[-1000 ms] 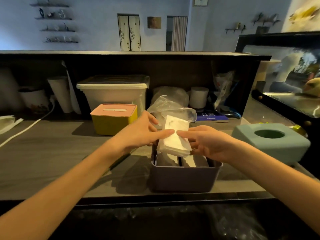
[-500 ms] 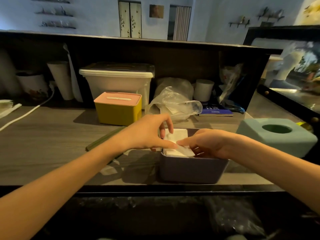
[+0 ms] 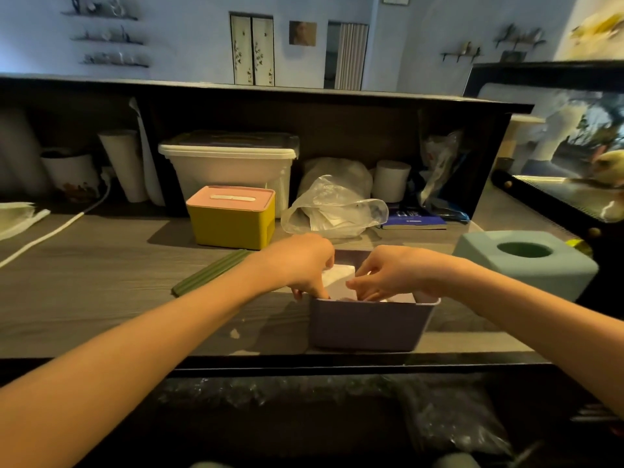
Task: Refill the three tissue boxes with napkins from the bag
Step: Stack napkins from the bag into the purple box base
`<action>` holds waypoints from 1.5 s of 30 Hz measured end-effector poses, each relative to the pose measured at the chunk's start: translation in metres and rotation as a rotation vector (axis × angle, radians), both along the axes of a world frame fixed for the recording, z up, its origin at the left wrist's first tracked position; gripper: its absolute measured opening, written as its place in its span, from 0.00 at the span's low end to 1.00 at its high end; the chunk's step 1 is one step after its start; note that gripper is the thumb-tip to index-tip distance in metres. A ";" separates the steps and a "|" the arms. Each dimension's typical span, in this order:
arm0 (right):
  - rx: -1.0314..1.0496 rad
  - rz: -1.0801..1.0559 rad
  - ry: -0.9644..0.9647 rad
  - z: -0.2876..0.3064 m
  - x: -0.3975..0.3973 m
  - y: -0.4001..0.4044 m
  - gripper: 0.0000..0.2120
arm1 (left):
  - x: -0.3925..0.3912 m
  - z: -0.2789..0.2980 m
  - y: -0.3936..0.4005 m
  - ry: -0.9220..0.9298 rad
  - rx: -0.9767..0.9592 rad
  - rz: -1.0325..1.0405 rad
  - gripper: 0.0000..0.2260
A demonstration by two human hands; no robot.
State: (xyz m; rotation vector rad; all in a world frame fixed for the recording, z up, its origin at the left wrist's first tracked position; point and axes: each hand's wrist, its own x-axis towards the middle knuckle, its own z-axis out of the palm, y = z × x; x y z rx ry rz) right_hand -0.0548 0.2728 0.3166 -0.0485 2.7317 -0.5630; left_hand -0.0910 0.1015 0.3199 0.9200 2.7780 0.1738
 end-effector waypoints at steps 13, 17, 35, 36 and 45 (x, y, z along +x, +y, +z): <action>-0.410 -0.030 0.268 0.036 -0.032 0.055 0.09 | -0.056 0.028 -0.005 0.253 0.355 0.129 0.10; -0.259 -0.055 0.552 -0.008 -0.100 0.072 0.10 | -0.101 0.003 0.004 0.237 0.454 0.122 0.08; -0.167 0.148 0.637 -0.085 -0.255 0.091 0.18 | -0.227 -0.087 0.041 0.185 0.422 0.204 0.54; -0.143 0.155 0.621 -0.086 -0.256 0.089 0.23 | -0.227 -0.090 0.043 0.181 0.440 0.212 0.54; 0.023 0.186 0.578 -0.088 -0.256 0.075 0.36 | -0.219 -0.104 0.041 0.182 0.659 0.234 0.48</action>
